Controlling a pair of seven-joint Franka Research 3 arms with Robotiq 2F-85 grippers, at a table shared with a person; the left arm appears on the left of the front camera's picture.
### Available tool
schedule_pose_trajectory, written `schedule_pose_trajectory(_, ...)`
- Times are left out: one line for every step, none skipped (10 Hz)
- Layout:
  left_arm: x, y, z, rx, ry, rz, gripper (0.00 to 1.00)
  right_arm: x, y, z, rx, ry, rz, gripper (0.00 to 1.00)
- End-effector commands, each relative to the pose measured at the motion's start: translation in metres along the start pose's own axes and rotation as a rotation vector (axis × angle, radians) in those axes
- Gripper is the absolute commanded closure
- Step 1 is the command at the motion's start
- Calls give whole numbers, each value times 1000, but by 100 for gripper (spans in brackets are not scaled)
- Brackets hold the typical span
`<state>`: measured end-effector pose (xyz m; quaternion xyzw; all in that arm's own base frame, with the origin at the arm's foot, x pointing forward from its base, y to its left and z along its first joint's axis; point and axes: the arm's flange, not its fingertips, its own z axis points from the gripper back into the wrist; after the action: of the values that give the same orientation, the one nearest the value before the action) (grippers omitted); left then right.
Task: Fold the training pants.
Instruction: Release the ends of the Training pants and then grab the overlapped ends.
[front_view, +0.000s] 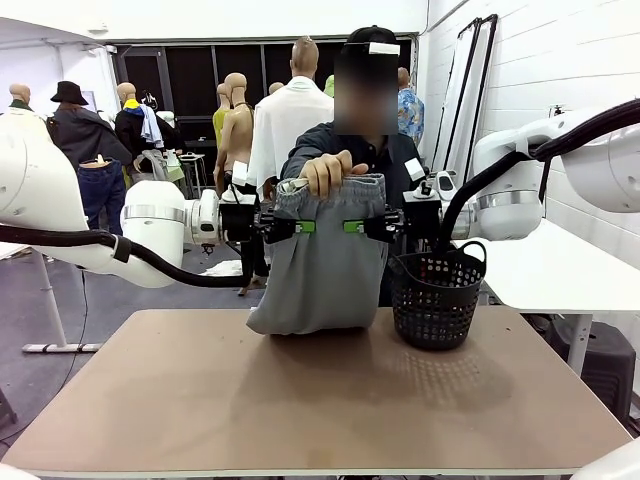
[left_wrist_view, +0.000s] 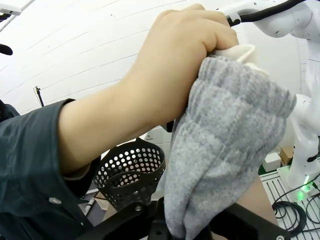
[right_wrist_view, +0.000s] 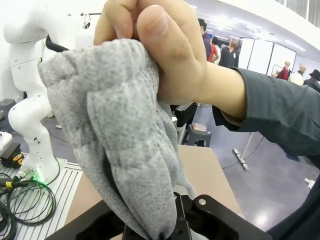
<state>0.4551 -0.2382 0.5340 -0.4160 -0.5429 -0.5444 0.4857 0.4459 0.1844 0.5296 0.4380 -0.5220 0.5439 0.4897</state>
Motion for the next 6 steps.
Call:
schedule_pose_trajectory(2, -1, -1, -6, -6, -1, 100, 1, 2, 0, 3, -2, 16, 100)
schedule_pose_trajectory(2, -1, -1, -6, -6, -1, 100, 1, 2, 0, 3, -2, 16, 100)
schedule_pose_trajectory(2, -1, -1, -6, -6, -1, 100, 1, 2, 0, 3, -2, 16, 100)
schedule_pose_trajectory(2, -1, -1, -6, -6, -1, 100, 1, 2, 0, 3, -2, 16, 100)
schedule_pose_trajectory(2, -1, -1, -6, -6, -1, 100, 1, 2, 0, 3, -2, 16, 100)
schedule_pose_trajectory(2, -1, -1, -6, -6, -1, 100, 1, 2, 0, 3, -2, 16, 100)
